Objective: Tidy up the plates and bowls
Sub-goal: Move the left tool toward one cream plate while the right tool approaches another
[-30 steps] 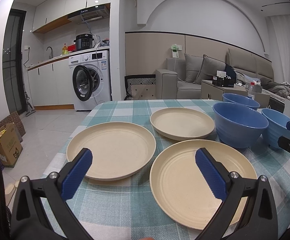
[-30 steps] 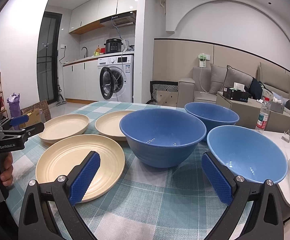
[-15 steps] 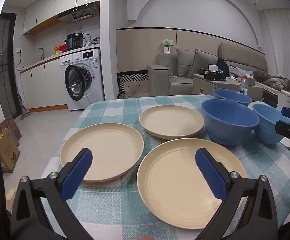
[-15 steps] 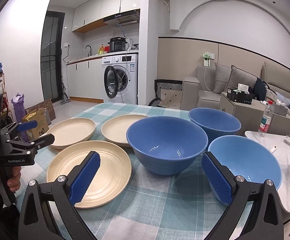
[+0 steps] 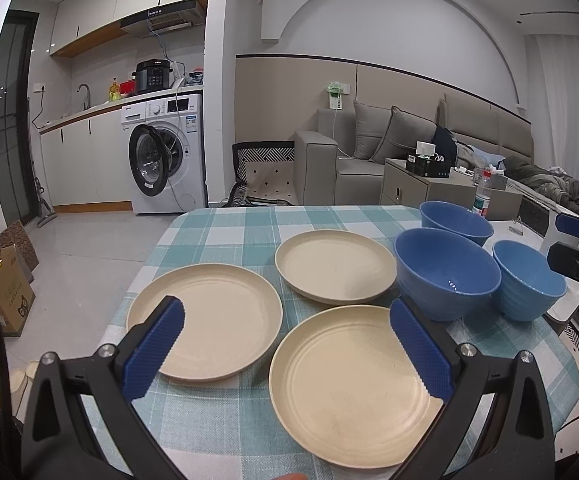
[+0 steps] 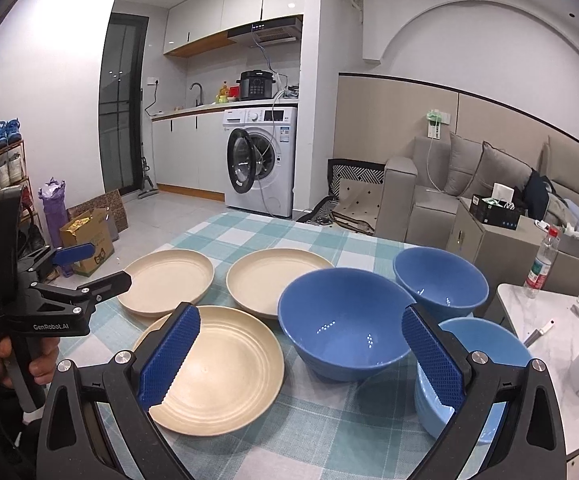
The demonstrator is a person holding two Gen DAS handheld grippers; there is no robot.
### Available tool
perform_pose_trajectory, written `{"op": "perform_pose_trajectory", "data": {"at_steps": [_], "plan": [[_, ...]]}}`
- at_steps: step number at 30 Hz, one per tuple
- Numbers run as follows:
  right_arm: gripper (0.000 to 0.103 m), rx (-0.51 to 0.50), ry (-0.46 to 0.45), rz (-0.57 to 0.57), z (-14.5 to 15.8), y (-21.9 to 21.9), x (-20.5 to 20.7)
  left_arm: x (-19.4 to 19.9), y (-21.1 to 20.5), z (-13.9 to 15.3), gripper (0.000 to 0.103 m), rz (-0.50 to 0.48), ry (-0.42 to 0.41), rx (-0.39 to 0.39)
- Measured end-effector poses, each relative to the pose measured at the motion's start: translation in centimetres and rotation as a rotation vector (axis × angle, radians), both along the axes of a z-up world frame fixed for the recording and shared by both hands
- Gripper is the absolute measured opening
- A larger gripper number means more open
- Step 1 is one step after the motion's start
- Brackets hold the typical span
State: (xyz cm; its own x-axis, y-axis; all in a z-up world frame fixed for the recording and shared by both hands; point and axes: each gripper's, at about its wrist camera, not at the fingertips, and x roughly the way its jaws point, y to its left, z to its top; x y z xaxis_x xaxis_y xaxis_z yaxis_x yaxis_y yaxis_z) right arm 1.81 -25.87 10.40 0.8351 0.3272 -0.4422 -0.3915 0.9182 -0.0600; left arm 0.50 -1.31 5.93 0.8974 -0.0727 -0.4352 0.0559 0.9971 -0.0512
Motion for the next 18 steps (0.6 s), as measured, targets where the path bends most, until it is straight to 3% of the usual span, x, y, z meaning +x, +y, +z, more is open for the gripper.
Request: {"op": "perform_pose_trajectory", "data": {"at_steps": [9,18], "plan": [[0.103,0.006,0.032,0.023,3.1,0.8,1.4,1.1,0.2,1.8,0.103,0.01,0.015,0.007],[0.103,-0.003,0.068,0.037,3.9,1.9,3.3,2.6,0.5,2.5,0.103,0.018,0.034,0.011]]}}
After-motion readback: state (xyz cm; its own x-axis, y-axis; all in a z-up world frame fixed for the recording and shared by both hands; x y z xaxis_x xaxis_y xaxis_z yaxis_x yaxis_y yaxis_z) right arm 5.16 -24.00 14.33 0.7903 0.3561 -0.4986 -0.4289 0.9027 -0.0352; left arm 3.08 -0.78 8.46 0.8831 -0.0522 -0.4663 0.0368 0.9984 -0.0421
